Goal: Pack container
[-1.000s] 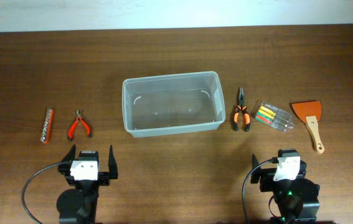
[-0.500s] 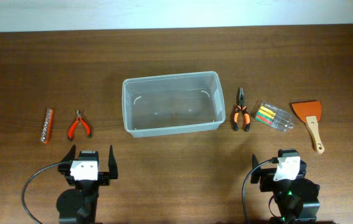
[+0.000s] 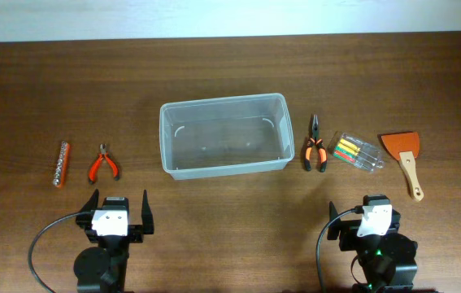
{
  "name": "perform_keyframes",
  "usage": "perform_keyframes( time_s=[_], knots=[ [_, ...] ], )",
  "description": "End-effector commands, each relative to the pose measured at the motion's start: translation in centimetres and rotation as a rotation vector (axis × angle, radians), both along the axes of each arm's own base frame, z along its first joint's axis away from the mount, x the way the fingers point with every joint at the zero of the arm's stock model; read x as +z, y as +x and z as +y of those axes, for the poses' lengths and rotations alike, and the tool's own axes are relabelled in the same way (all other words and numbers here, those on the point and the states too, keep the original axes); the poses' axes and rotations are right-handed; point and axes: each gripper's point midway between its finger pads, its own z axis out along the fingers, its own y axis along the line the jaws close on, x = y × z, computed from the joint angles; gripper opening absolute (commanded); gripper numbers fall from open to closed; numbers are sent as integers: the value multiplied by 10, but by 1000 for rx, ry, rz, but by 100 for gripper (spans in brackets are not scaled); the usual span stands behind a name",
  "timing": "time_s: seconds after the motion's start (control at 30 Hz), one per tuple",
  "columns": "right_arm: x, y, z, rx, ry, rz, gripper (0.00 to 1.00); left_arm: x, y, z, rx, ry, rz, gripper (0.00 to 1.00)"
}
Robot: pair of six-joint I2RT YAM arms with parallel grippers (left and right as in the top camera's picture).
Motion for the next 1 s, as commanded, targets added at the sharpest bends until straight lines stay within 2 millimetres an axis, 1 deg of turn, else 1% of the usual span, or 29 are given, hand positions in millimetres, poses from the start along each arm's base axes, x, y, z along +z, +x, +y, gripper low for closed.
perform_keyframes(
  time_s=[0.0, 0.4, 0.53, 0.6, 0.67, 0.8, 0.87, 0.93, 0.97],
  knots=[
    [-1, 0, -4, -24, -2, -6, 99, -2, 0, 0, 0, 18, -1, 99],
    [-1, 0, -4, -24, -2, -6, 99, -2, 0, 0, 0, 18, -1, 99],
    [-1, 0, -4, -24, -2, -6, 98, 6, 1, 0, -2, 17, -32, 99],
    [0, 0, -4, -24, -2, -7, 99, 2, 1, -6, -36, 11, -15, 99],
    [-1, 0, -4, -23, -1, -6, 99, -2, 0, -8, -45, 8, -2, 99],
    [0, 0, 9, 36, 57, -7, 99, -1, -1, -22, -124, -15, -1, 99],
    [5, 2, 11, 42, 61, -29, 99, -2, -1, -24, -126, -65, 7, 99],
    [13, 4, 21, 100, 85, -59, 98, 1, -1, -24, -113, -130, 7, 99],
    [20, 5, 29, 142, 101, -85, 99, 7, -1, -24, -109, -154, -1, 99]
  ],
)
